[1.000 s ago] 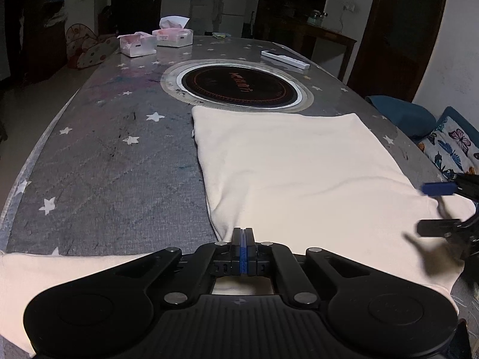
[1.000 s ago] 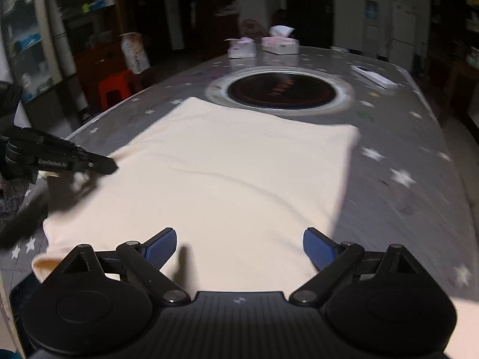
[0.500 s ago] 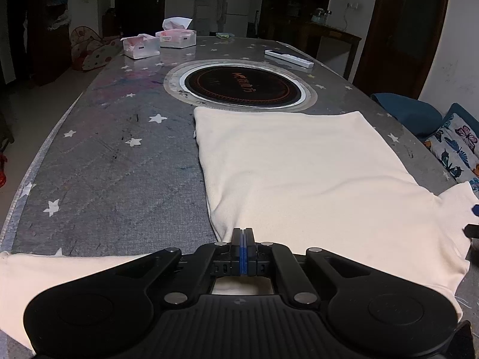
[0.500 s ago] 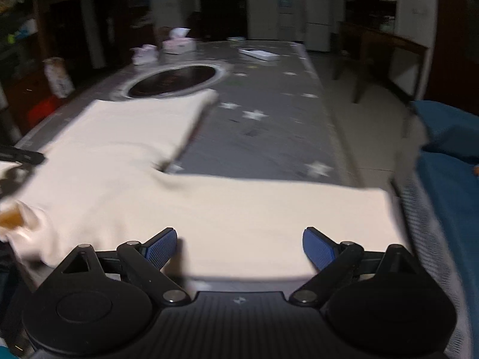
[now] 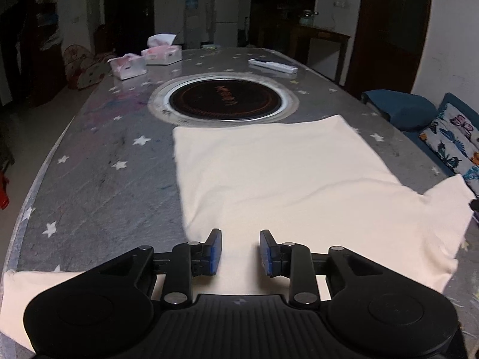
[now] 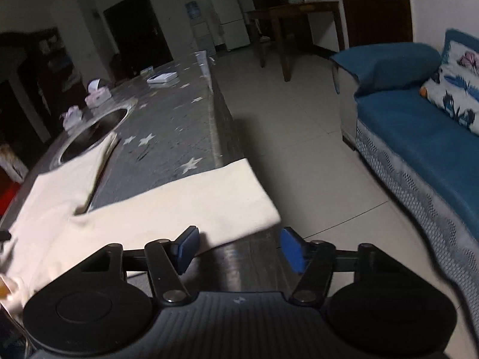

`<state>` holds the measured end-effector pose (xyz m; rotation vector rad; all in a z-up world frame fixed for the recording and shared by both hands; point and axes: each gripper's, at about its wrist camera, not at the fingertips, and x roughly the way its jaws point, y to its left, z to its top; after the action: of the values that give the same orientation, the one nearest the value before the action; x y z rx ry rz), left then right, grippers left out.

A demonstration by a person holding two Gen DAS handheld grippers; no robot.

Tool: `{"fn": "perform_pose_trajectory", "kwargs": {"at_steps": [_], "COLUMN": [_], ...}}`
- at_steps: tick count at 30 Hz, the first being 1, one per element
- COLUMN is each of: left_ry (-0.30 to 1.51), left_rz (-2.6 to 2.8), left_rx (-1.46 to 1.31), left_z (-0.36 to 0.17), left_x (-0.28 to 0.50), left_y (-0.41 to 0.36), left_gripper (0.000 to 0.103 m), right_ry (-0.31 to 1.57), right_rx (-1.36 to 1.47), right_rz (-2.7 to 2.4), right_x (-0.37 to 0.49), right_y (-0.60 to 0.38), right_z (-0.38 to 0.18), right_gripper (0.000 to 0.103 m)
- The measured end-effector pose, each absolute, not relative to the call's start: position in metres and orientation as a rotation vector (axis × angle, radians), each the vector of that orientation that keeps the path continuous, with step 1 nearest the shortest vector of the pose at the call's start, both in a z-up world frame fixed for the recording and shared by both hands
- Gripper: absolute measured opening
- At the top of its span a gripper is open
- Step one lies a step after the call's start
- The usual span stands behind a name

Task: Fold clothes
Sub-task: 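Grasp the sleeve cuff with the right gripper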

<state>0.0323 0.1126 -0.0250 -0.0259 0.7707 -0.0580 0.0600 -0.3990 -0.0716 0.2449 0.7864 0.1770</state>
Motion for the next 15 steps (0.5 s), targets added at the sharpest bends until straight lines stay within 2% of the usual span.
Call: {"fn": "perform_pose_trajectory", "kwargs": {"at_steps": [4,6,11,15], "left_ry": [0.76,0.76,0.764,0.765], "left_rz": [-0.1,-0.124,-0.196,-0.261], "left_rx": [-0.011,-0.006,0.004,0.003], "left_z": [-0.02,-0.018,-0.017,-0.015], "left_x": [0.028,0.026,0.021,0.017], "left_y": [0.099,0.092,0.068,0.05], "left_gripper": [0.036,0.038,0.041,0.042], "right_ry": [0.778,0.764,0.725,0.696], "right_rx": [0.299,0.316,0.315,0.318], "right_rz": [0.176,0.172,0.154,0.17], "right_x": [0.066,0.066,0.067,0.065], "right_y": [-0.405,-0.407,-0.407,-0.408], "right_z": [-0.076,-0.077,-0.075,-0.065], "right_gripper": [0.052,0.045,0.017,0.01]}}
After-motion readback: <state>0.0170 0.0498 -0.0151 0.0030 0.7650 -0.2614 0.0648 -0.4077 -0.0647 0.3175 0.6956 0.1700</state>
